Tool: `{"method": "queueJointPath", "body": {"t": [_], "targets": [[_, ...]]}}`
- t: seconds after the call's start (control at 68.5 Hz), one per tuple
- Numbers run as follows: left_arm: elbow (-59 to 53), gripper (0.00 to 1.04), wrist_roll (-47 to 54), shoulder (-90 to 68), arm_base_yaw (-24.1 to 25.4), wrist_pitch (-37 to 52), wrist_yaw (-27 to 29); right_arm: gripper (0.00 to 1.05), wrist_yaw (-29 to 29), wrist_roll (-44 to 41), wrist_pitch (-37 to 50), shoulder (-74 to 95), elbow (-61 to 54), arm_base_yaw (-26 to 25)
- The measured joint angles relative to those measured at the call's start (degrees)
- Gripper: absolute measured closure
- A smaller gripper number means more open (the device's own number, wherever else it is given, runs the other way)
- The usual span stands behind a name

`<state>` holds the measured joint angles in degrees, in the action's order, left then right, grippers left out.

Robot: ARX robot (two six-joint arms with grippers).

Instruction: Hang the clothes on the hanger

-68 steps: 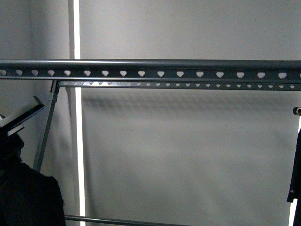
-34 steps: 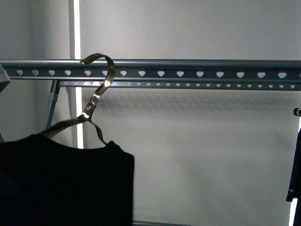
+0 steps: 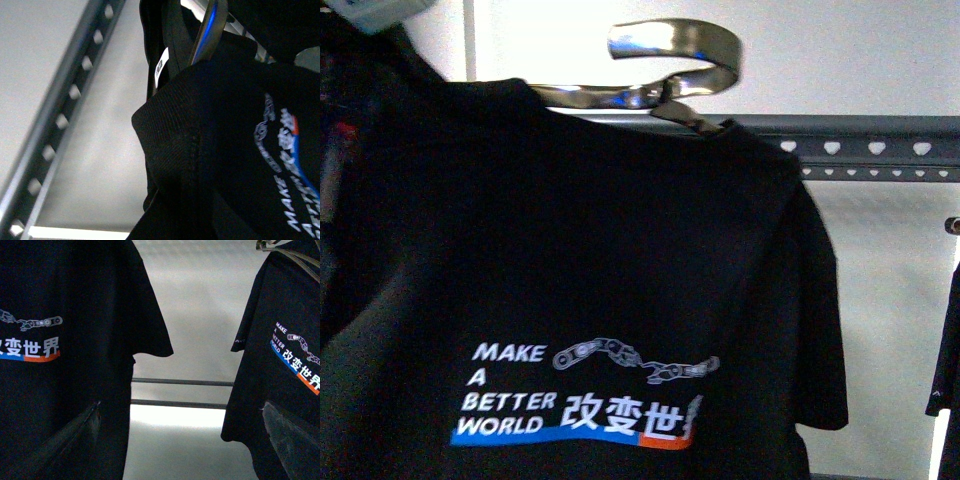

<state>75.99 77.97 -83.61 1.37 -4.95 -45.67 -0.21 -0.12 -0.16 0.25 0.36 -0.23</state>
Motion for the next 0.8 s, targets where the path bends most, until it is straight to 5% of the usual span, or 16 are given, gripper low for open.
{"method": "queueJointPath", "body": {"t": [0.336,0.642,0.803], "targets": [[0.3,1.01,17.7,-7.1,-4.8,14.5,-0.9,0.07,0.0,0.0,0.0,0.0,0.0,0.0],[-0.5,1.01,17.6,-8.3,-6.2,32.9,-2.5,0.07,0.0,0.0,0.0,0.0,0.0,0.0],[-1.4,1.01,16.4,-8.3,-6.6,34.6,-2.6,0.07,0.0,0.0,0.0,0.0,0.0,0.0]]}}
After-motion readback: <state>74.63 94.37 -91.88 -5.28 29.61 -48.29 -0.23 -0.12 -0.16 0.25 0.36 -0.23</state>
